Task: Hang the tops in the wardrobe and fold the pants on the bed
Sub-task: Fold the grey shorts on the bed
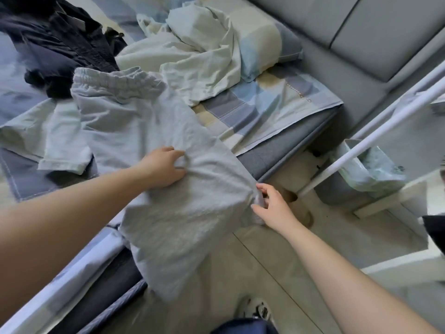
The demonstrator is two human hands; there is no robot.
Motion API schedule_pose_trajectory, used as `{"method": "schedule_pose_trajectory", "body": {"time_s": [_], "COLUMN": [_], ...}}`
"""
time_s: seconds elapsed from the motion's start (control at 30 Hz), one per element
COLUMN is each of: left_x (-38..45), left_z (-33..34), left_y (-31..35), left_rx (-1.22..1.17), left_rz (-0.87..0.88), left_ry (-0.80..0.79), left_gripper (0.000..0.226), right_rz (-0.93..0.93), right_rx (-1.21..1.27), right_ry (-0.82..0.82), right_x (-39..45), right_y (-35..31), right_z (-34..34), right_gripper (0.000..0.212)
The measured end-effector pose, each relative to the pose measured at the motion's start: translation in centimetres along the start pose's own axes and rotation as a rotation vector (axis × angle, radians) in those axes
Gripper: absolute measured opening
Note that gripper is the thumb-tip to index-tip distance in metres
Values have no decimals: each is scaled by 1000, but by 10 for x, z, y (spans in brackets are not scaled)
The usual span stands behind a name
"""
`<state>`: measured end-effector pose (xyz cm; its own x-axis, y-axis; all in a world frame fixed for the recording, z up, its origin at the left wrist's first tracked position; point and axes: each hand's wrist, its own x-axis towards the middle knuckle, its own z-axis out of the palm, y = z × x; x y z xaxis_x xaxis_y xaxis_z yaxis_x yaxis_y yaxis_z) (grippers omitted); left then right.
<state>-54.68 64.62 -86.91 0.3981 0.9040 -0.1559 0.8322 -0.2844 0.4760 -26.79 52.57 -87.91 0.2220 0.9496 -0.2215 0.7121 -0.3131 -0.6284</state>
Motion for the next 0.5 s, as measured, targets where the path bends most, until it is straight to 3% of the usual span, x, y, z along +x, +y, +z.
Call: {"method": "schedule_pose_trajectory", "body": {"time_s": [0.1,0.23,0.4,0.5], "left_x": [-25,-46,-68,-110], "left_z": [-2,-5,7,16], "left_y": [-2,-1,-1,11], "left_rx": [6,5,-17,-153], "left_rz": [13,27,-40,-152], "left_ry": [-79,-85,40,166], "left_gripper": [58,55,55,48], "right_rz": [89,118,-8,-78], "right_rx": [-87,-143,-108,-76], "right_ry": [-107,-107,-108,-180], "right_x": [-15,-12,13,15], "right_y": [-15,-29,-18,-5], "right_z": [4,5,14,13], "right_gripper": [74,79,78,81]}}
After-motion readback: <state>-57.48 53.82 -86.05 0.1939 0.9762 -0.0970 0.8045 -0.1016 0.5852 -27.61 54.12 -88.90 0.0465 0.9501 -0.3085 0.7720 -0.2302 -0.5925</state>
